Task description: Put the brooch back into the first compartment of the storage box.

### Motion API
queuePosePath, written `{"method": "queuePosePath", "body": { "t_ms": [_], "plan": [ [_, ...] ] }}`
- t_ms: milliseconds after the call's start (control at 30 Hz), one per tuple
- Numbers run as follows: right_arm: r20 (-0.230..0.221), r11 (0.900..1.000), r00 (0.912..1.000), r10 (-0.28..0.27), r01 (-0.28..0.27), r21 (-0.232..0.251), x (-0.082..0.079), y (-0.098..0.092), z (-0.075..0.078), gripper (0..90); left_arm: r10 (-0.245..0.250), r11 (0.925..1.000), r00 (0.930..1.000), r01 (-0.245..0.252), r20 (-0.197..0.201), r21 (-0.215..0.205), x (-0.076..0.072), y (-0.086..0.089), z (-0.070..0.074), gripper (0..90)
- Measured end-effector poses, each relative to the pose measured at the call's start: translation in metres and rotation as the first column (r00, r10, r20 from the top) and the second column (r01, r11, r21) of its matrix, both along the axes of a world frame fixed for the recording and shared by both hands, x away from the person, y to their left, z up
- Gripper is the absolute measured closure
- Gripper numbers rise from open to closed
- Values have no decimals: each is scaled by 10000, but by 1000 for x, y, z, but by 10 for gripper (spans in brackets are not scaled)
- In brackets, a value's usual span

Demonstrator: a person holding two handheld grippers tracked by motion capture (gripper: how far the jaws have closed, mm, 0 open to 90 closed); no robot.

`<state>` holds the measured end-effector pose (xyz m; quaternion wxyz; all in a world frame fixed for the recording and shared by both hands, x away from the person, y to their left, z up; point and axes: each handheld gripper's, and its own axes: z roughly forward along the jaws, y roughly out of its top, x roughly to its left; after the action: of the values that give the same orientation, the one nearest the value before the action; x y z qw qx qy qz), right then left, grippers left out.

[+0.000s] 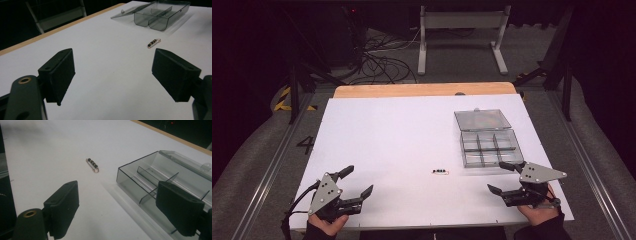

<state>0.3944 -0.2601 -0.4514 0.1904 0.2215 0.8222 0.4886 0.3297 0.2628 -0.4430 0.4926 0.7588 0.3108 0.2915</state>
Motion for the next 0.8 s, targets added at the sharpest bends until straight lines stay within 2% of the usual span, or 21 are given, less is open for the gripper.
{"method": "queuePosePath", "body": {
  "t_ms": [500, 633, 800],
  "plan": [
    [43, 9999, 9999, 126, -126, -100, 0, 2, 3, 199, -155, 9987, 9996, 144, -230, -485, 0, 3, 1, 188],
    [-1, 9999, 9999, 143, -143, -93, 0, 2, 5, 204, -128, 9988, 9997, 118, -211, -478, -1, 3, 2, 188],
    [20, 9996, 9998, 198, -198, -187, 0, 3, 7, 205, -31, 9996, 9999, 27, -133, -275, -2, 1, 1, 189]
  ]
}}
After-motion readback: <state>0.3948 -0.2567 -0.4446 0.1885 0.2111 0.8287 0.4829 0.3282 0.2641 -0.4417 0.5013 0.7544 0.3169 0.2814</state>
